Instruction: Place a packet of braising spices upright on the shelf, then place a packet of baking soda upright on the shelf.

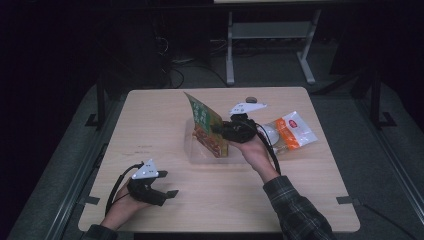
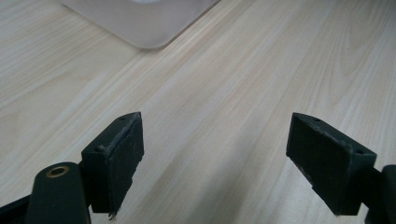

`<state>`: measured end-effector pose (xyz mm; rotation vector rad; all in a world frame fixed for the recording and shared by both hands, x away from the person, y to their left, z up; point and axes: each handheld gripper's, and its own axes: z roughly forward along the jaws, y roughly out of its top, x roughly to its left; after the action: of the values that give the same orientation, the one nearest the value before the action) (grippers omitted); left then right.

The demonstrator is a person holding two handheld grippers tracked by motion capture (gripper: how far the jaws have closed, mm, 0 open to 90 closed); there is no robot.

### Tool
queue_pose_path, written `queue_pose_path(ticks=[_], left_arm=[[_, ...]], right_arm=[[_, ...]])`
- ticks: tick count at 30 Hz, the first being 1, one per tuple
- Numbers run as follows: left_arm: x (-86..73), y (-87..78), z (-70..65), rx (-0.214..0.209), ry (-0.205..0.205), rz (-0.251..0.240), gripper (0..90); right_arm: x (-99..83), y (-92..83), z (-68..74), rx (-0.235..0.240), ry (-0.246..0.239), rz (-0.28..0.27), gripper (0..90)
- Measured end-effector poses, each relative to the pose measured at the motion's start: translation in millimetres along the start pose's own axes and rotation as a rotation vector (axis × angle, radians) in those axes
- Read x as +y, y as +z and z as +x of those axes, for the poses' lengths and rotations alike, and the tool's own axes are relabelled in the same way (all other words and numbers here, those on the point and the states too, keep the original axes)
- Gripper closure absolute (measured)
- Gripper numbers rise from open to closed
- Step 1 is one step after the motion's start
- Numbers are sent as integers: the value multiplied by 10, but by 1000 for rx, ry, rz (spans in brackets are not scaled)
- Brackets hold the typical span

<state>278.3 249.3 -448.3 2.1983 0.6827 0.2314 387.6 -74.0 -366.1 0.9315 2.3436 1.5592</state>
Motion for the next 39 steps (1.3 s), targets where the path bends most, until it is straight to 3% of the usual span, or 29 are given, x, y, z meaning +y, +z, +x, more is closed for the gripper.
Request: queue_pose_path(ticks=[7, 13, 27, 30, 39], left_arm=[[16, 30, -22, -4, 11, 13, 185], [0, 33, -10, -9, -10, 25, 184], [3, 42, -11, -9, -2, 29, 181], [-1, 46, -1, -7, -4, 32, 181], [3, 53, -2, -10, 4, 39, 181]], right_arm=[[8, -120, 9, -9, -5, -5, 530], [-9, -208, -14, -15, -25, 2, 408], [-104, -594, 31, -22, -68, -2, 338], [-156, -692, -19, -53, -79, 7, 339], [-307, -978, -280, -137, -40, 13, 357]])
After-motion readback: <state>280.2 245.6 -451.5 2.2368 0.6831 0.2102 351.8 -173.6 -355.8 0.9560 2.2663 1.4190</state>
